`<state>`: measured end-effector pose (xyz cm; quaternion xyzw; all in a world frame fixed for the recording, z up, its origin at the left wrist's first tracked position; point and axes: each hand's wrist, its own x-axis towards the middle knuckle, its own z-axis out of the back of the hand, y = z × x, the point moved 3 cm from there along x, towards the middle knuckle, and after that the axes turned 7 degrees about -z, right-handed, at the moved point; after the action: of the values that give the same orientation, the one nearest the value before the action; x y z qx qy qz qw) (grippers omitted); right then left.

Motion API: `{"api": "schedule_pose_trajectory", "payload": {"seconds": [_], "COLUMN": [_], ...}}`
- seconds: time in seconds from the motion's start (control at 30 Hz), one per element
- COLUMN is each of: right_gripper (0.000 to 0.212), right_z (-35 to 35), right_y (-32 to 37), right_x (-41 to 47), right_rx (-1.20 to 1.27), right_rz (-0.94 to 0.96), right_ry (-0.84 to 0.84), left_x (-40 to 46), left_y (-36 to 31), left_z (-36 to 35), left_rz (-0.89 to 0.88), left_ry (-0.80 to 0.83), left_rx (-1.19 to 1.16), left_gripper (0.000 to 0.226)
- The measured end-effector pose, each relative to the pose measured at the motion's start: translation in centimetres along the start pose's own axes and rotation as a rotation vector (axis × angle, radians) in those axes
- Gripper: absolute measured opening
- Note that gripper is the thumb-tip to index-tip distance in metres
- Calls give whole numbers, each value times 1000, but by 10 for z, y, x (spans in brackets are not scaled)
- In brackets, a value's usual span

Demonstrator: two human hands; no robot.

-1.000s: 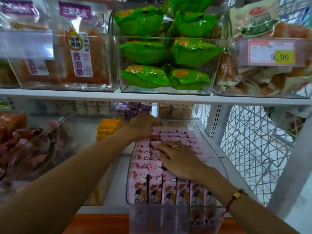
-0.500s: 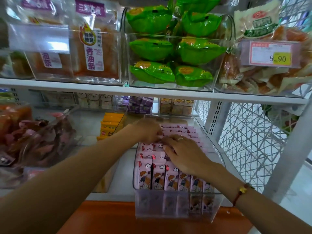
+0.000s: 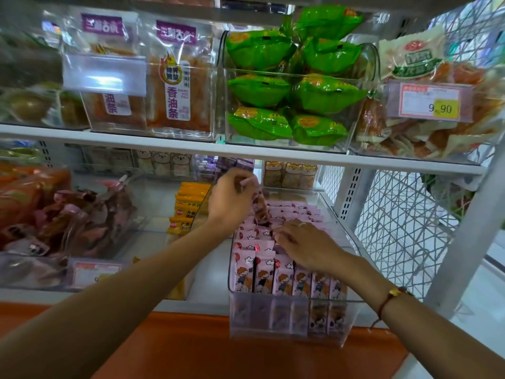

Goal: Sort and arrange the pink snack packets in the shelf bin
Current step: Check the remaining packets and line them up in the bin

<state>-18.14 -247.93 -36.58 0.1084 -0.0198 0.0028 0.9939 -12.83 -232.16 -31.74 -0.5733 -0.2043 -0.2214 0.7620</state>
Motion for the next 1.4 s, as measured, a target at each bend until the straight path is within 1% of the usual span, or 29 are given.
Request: {"api": "schedule_pose_trajectory", "payload": {"seconds": [0.03, 0.1, 0.2, 0.23, 0.27, 0.3, 0.33, 0.43, 0.5, 0.57, 0.6, 0.67, 0.7, 0.8, 0.87, 0.97, 1.03, 1.1, 1.17, 1.23, 1.3, 1.33, 1.4], "right_gripper": [38, 36, 28, 37, 49, 57, 58, 42, 33, 31, 37, 61, 66, 61, 59, 58, 52, 40, 34, 38, 51, 54, 52], "right_z": [3, 10, 25, 28, 29, 28, 26, 19, 15, 11, 8, 3, 3, 4, 4, 6, 10, 15, 17, 17, 17, 17, 17], "right_y": [1, 6, 20, 27, 35, 43, 49, 54, 50, 42, 37, 32, 32, 35, 35, 34, 34, 33, 31, 29, 28, 27, 27], "right_x": [-1, -5, -22, -29, -37, -46, -53, -65, -69, -71, -70, -68, -69, -72, -74, -76, -76, -77, -77, -79, -81, -82, -83], "right_rx": [38, 197, 411, 491, 580, 638, 667, 668, 774, 1035, 1162, 1303, 1326, 1355, 1373, 1383, 1404, 1452, 1484, 1456, 1422, 1419, 1441], "right_rz": [-5, -9, 60, 104, 148, 177, 203, 221, 172, 50, -13, -107, -128, -129, -130, -122, -90, -51, -34, -47, -80, -92, -104], "right_ry": [-16, -85, -299, -298, -247, -195, -172, -252, -264, -235, -214, -164, -142, -114, -126, -156, -135, -97, -80, -122, -214, -264, -330], "left_x": [-10, -29, -51, -58, -65, -72, -78, -94, -100, -105, -109, -115, -117, -121, -121, -119, -117, -115, -115, -116, -117, -118, -118], "left_y": [-4, -12, -27, -32, -36, -38, -39, -37, -33, -28, -26, -26, -28, -33, -36, -38, -38, -38, -37, -35, -34, -35, -37], "left_z": [8, 21, 37, 40, 42, 42, 41, 38, 37, 37, 36, 32, 29, 24, 24, 23, 23, 23, 22, 19, 19, 19, 18], "left_rz": [1, -14, -33, -48, -64, -72, -68, -32, -18, -20, -21, -30, -39, -102, -150, -177, -181, -189, -207, -213, -246, -277, -321], "left_ry": [-105, -226, -259, -243, -218, -191, -164, -80, -33, 19, 45, 96, 126, 195, 189, 164, 158, 164, 215, 256, 242, 230, 222], "left_rx": [-71, -186, -289, -304, -313, -320, -329, -350, -338, -265, -225, -172, -159, -76, -10, 48, 55, 80, 123, 149, 188, 210, 243], "left_gripper": [9, 10, 7, 7, 7, 8, 9, 13, 20, 24, 25, 25, 25, 32, 37, 40, 40, 40, 44, 46, 49, 52, 56]}}
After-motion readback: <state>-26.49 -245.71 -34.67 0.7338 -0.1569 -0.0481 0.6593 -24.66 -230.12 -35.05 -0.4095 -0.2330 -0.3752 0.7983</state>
